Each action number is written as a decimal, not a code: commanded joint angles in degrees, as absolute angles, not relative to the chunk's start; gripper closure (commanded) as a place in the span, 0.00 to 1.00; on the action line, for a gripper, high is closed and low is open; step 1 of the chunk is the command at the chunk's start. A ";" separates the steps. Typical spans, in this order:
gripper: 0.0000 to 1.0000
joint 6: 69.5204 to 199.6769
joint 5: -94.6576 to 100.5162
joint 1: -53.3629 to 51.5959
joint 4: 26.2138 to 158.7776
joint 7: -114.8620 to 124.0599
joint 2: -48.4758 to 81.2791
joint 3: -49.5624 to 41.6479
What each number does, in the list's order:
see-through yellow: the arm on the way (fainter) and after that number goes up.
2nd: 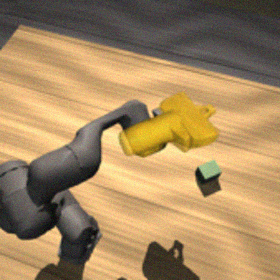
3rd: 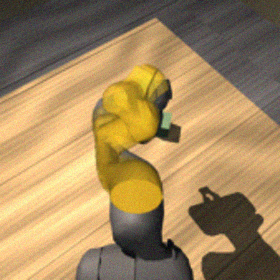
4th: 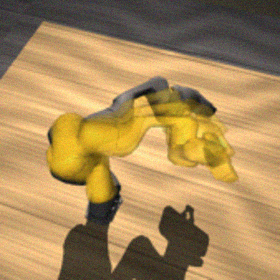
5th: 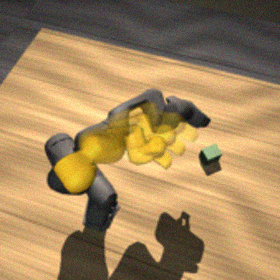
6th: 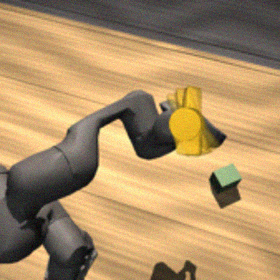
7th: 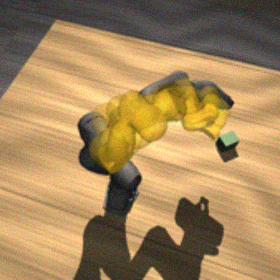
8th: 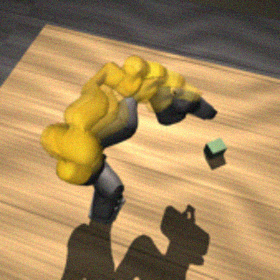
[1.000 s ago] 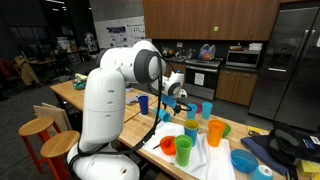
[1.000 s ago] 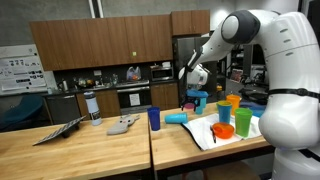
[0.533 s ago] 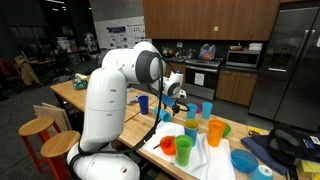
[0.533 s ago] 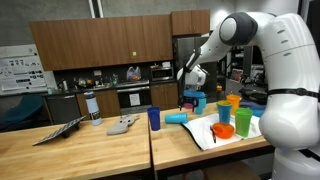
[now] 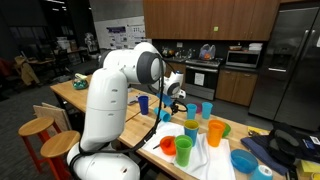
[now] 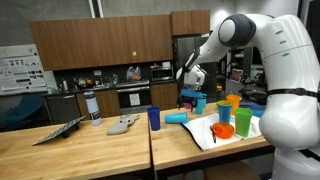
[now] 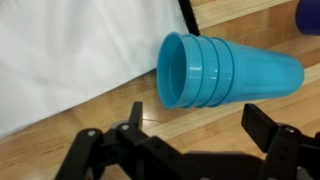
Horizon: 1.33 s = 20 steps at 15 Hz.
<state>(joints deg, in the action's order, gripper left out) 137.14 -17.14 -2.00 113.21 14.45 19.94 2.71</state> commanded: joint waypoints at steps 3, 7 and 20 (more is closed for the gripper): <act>0.00 135.44 -17.40 -3.25 112.74 18.03 20.42 2.86; 0.00 133.05 -17.55 -3.91 112.78 19.55 21.14 3.06; 0.66 128.21 -17.15 -4.15 105.93 19.80 23.92 2.97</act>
